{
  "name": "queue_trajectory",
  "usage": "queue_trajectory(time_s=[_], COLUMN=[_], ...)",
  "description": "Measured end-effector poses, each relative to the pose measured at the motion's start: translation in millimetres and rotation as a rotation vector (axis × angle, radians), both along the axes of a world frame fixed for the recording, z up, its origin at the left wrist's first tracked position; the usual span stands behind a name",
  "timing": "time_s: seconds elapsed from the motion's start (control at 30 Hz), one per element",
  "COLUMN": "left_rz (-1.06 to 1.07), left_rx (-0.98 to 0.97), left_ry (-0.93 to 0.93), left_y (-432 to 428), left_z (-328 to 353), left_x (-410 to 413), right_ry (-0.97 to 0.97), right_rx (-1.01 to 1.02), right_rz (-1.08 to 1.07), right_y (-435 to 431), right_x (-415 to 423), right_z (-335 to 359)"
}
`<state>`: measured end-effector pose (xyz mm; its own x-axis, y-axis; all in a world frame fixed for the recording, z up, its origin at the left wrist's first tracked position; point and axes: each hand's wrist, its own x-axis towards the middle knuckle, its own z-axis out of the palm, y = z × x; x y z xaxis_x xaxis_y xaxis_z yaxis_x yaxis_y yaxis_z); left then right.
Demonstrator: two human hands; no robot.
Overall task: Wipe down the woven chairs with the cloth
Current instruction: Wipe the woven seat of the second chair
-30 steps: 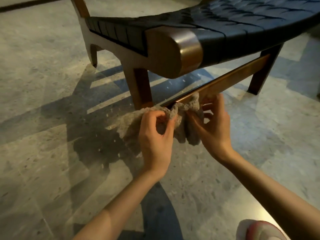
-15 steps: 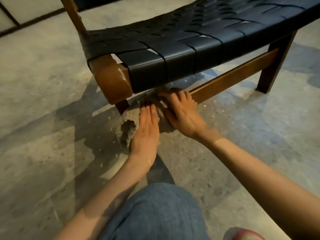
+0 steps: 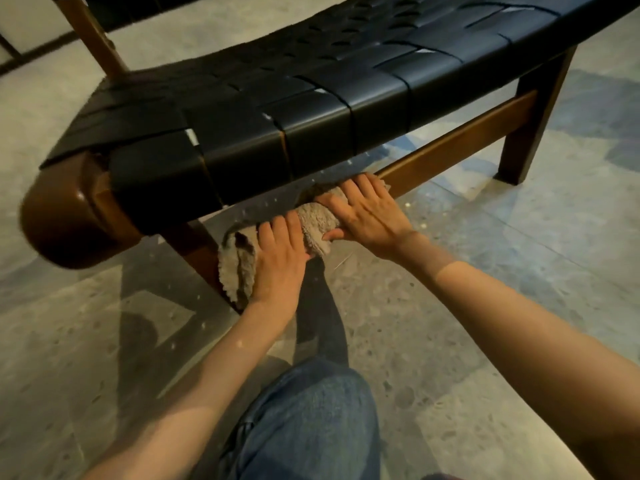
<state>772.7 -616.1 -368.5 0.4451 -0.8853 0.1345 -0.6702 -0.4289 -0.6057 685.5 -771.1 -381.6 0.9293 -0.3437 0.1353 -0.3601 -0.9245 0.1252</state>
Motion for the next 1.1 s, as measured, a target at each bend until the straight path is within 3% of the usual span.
queue_trajectory(time_s=[0.13, 0.33, 0.67, 0.9, 1.1], left_rz=[-0.016, -0.135, -0.276, -0.355, -0.436], left_rx=[-0.106, -0.168, -0.197, -0.250, -0.221], left_ry=[0.234, 0.192, 0.209, 0.267, 0.355], left_y=[-54, -145, -277, -301, -272], left_z=[-8, -15, -21, -22, -12], left_x=[-18, -53, -104, -110, -85], right_ry=[-0.009, -0.119, -0.061, -0.085, -0.098], right_rx=[0.034, 0.021, -0.030, 0.030, 0.028], right_rz=[-0.081, -0.113, -0.255, -0.305, -0.308], right_y=[-47, -127, -244, -264, -235], right_x=[-29, -73, -129, -137, -127], right_z=[3, 4, 1, 0, 5])
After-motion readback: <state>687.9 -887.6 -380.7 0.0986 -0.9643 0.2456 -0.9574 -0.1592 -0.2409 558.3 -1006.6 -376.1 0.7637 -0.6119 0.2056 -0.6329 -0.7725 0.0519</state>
